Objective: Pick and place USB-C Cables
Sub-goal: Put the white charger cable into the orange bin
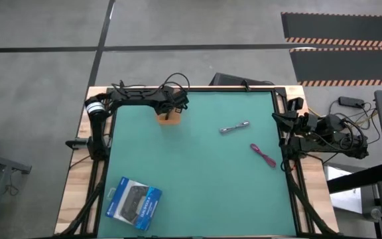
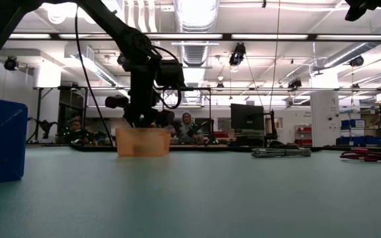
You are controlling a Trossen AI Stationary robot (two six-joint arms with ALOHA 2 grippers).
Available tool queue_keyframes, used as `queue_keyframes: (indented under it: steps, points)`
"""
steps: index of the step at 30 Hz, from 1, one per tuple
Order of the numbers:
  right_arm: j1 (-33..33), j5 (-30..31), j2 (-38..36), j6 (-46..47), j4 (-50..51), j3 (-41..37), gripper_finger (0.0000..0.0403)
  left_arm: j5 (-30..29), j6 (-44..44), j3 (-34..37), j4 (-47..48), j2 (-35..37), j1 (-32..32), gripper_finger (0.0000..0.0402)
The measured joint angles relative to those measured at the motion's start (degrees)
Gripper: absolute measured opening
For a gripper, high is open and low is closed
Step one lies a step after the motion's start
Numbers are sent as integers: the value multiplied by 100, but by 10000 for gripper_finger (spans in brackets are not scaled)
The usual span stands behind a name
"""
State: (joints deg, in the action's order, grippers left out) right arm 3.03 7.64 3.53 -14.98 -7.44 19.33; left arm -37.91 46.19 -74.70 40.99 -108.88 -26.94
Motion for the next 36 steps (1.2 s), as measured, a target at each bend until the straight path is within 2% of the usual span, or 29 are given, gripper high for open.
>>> queue_keyframes:
  steps: [29, 36]
  points:
    - [0, -2, 0, 0, 0, 0, 9, 10, 7, 0, 0, 0, 0, 42]
    - [0, -2, 0, 2, -1, 0, 9, 15, 2, 0, 0, 0, 0, 86]
